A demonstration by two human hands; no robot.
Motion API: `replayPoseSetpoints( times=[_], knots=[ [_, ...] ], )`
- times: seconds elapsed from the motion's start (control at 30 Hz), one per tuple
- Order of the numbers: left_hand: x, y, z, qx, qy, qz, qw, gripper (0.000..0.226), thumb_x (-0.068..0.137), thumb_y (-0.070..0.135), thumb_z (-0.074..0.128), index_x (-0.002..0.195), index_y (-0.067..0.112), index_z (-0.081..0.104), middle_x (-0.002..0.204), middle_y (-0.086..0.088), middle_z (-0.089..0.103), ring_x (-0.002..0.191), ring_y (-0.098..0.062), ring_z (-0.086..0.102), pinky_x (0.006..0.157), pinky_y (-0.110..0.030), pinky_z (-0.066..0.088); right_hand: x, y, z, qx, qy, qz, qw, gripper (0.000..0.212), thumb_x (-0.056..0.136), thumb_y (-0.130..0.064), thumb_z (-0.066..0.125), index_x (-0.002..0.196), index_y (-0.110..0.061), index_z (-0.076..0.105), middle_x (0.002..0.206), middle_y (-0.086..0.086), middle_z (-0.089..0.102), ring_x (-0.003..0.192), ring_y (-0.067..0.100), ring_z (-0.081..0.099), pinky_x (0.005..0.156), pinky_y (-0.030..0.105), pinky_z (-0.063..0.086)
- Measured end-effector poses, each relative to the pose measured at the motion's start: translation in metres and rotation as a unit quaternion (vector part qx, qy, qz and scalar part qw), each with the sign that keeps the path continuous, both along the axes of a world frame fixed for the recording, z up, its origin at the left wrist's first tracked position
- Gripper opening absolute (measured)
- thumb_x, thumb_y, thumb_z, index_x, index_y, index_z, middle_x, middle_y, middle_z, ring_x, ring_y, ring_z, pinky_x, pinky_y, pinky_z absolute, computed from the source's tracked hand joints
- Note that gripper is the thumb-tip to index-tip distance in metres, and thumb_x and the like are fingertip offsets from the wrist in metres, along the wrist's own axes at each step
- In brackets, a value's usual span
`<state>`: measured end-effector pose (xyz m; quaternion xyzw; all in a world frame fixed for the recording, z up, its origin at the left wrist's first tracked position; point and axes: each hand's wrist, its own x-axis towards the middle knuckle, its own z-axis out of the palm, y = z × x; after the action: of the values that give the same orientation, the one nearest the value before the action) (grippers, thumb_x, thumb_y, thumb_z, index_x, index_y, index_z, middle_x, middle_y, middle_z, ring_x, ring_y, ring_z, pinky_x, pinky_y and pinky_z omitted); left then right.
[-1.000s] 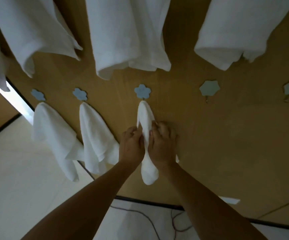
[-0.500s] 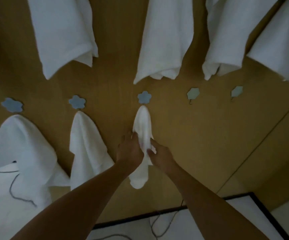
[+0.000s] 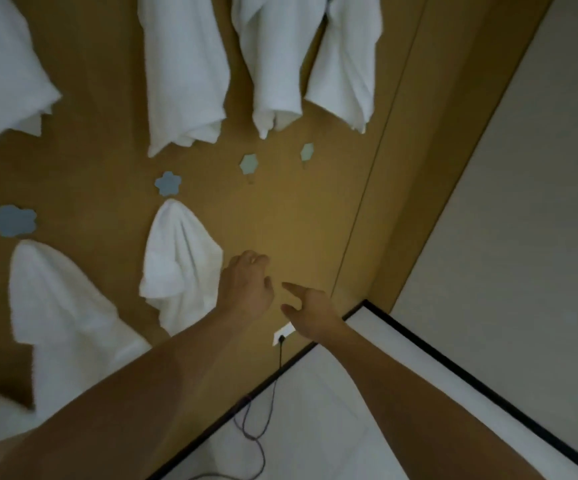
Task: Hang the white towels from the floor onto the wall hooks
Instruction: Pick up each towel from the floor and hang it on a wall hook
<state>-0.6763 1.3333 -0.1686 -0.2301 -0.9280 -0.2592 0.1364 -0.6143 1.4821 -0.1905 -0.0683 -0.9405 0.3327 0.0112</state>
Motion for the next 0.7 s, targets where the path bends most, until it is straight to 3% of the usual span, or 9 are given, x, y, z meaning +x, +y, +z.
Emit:
replayPoseSetpoints(
  times=[0.13,0.23,0.3,0.47,0.57,0.7],
  knots=[
    [0.043,0.076,0.013,-0.019,-0.034,-0.11,0.993,0.041,0.097,0.022,0.051,0.137,0.013,0.053,0.142,-0.008,0.048,0.124,-0.025,0.046,0.099,-0.038,0.045,0.067,0.065,0.016,0.013,0.009,-0.084,0.996,0.057,0.098,-0.038,0.054,0.151,-0.027,0.038,0.152,0.001,0.043,0.131,0.017,0.049,0.099,0.016,0.037],
    [0.098,0.142,0.017,-0.025,-0.042,-0.188,0.981,0.031,0.097,0.021,0.05,0.123,0.008,0.06,0.126,-0.008,0.055,0.11,-0.023,0.052,0.087,-0.038,0.05,0.14,0.118,0.018,0.02,0.012,-0.15,0.988,0.055,0.097,-0.037,0.055,0.15,-0.027,0.041,0.14,0.003,0.056,0.126,0.02,0.054,0.093,0.017,0.038],
    [0.143,0.187,0.018,-0.028,-0.045,-0.238,0.97,0.029,0.097,0.023,0.051,0.121,0.01,0.061,0.121,-0.006,0.056,0.105,-0.022,0.053,0.082,-0.036,0.051,0.197,0.153,0.017,0.027,0.011,-0.195,0.98,0.054,0.097,-0.036,0.056,0.148,-0.025,0.043,0.14,0.003,0.056,0.128,0.022,0.053,0.098,0.021,0.038],
    [0.277,0.3,0.01,-0.052,-0.072,-0.348,0.933,0.037,0.096,0.021,0.053,0.133,0.015,0.057,0.132,-0.004,0.052,0.111,-0.022,0.053,0.092,-0.036,0.049,0.354,0.235,0.01,0.029,-0.009,-0.315,0.949,0.059,0.096,-0.037,0.057,0.15,-0.022,0.04,0.145,0.007,0.05,0.132,0.024,0.048,0.107,0.032,0.039],
    [0.366,0.361,0.002,-0.082,-0.084,-0.399,0.909,0.043,0.096,0.025,0.055,0.139,0.018,0.051,0.138,-0.005,0.05,0.12,-0.024,0.05,0.098,-0.038,0.047,0.453,0.274,0.001,0.018,-0.02,-0.388,0.921,0.06,0.096,-0.038,0.057,0.15,-0.022,0.038,0.147,0.007,0.048,0.133,0.024,0.047,0.107,0.033,0.038],
    [0.487,0.427,-0.007,-0.112,-0.09,-0.478,0.866,0.044,0.096,0.029,0.056,0.138,0.02,0.051,0.136,-0.004,0.051,0.118,-0.024,0.052,0.097,-0.036,0.047,0.583,0.311,-0.017,0.013,-0.043,-0.482,0.875,0.062,0.095,-0.04,0.057,0.151,-0.022,0.036,0.149,0.006,0.046,0.133,0.023,0.046,0.107,0.034,0.038]
  ],
)
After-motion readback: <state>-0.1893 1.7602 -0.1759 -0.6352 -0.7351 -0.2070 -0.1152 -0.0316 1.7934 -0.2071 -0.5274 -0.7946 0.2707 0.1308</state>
